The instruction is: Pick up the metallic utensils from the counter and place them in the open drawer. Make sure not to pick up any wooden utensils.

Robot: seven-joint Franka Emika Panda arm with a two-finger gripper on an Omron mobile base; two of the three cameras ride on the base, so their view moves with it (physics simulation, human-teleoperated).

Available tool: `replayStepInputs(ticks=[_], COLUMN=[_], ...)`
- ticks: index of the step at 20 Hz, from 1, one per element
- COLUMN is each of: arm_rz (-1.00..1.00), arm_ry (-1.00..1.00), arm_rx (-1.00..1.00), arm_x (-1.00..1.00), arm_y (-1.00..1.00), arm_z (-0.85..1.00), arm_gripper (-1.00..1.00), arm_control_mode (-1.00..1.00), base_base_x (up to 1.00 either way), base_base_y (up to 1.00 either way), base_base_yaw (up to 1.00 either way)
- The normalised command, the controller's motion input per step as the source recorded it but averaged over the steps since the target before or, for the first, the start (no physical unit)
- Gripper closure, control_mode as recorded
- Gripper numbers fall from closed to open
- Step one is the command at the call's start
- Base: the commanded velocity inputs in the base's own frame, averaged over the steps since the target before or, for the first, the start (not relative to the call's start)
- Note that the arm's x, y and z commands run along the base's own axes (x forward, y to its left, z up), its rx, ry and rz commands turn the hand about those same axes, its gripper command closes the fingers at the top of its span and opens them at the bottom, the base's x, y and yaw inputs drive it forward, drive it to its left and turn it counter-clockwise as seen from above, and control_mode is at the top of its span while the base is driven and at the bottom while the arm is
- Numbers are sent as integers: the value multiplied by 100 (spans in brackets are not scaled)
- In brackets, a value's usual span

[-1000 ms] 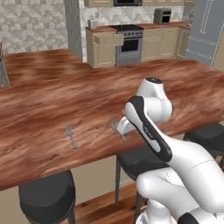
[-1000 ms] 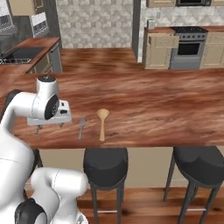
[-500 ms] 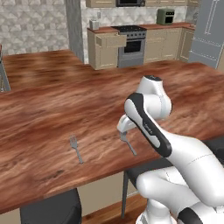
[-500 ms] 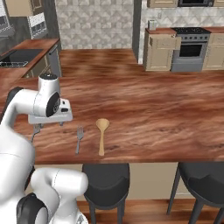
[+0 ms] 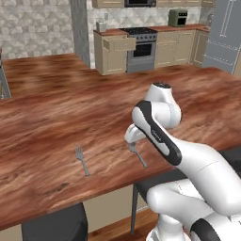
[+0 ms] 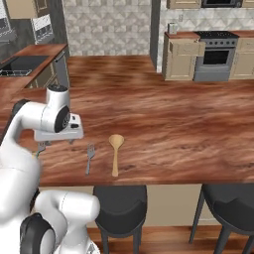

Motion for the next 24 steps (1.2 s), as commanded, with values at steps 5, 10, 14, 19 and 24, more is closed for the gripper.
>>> replayStepInputs(ticks=[5, 10, 14, 19, 24], arm_rz=[0, -1, -12, -17, -14], arm_ry=[33, -2, -22, -36, -23], arm_rx=[-5, 0, 0, 0, -1], arm_x=[95, 74, 22, -4, -8], arm_y=[8, -1, -5, -1, 0], arm_z=[-14, -74, -95, -70, -2], arm_gripper=[-100, -100, -100, -100, -100], arm_control_mode=[-100, -100, -100, -100, -100], base_base_x=[0, 0, 0, 0, 0], base_base_y=[0, 0, 0, 0, 0], base_base_yaw=[0, 0, 0, 0, 0])
